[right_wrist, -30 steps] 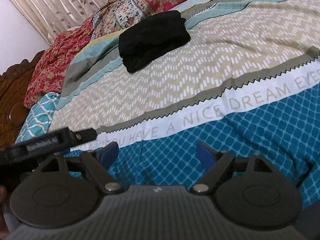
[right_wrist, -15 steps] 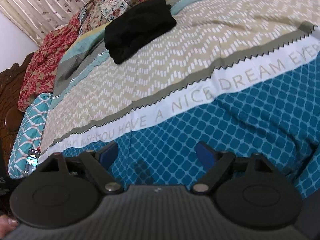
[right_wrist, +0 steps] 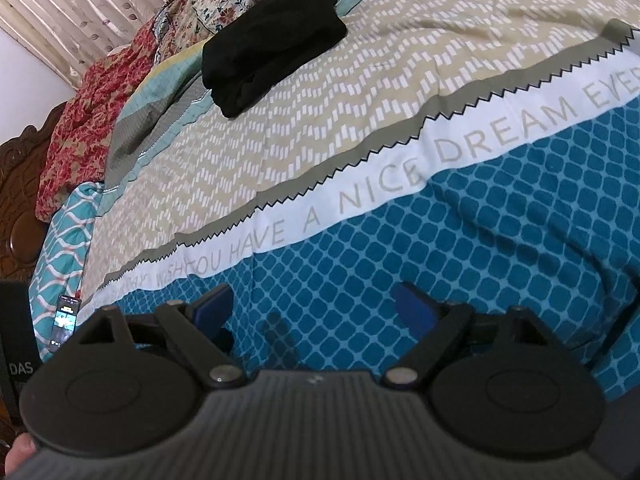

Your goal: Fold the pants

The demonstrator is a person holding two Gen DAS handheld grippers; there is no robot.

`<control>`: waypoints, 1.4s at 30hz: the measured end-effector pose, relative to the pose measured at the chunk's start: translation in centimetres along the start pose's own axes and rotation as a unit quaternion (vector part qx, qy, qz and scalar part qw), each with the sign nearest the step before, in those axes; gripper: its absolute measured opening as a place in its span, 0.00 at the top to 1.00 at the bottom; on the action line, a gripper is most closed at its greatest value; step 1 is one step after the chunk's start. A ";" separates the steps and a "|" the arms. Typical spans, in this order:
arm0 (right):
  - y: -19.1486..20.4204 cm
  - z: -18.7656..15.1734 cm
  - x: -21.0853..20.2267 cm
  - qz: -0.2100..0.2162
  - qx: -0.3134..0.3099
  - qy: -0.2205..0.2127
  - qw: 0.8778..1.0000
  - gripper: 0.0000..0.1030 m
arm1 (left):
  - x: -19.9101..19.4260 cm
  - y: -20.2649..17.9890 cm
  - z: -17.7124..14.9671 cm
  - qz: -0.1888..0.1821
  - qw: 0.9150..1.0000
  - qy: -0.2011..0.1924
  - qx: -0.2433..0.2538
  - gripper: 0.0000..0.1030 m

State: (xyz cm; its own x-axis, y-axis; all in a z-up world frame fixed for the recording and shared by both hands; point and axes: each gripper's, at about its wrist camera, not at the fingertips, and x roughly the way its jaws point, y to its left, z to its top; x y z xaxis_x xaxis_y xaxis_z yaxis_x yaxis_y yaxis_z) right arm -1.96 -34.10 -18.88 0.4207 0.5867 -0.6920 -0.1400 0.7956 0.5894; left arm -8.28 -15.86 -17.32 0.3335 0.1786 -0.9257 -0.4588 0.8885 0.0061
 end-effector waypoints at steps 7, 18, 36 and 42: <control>0.1 -0.1 0.0 0.002 0.008 -0.005 1.000 0.08 | 0.1 0.1 0.0 -0.004 1.000 -0.004 -0.004 0.00; 1.5 0.4 -1.4 -0.009 -0.023 -0.014 1.000 0.08 | -2.0 -0.2 0.3 0.021 0.999 -0.025 0.026 0.01; 3.3 -0.5 -4.3 -0.008 -0.054 -0.061 0.997 0.08 | -6.5 -1.0 0.5 0.033 0.996 -0.080 0.036 0.00; 3.2 -0.6 -4.2 -0.006 -0.051 -0.058 0.997 0.08 | -6.2 -1.2 0.1 0.039 0.996 -0.073 0.041 0.01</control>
State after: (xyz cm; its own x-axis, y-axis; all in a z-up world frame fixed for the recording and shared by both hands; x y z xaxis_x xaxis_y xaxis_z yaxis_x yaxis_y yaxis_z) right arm -4.75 -33.96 -14.33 0.5238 0.5596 -0.6423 -0.2211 0.8174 0.5319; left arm -9.71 -18.00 -11.53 0.4179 0.3031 -0.8564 -0.4220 0.8996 0.1125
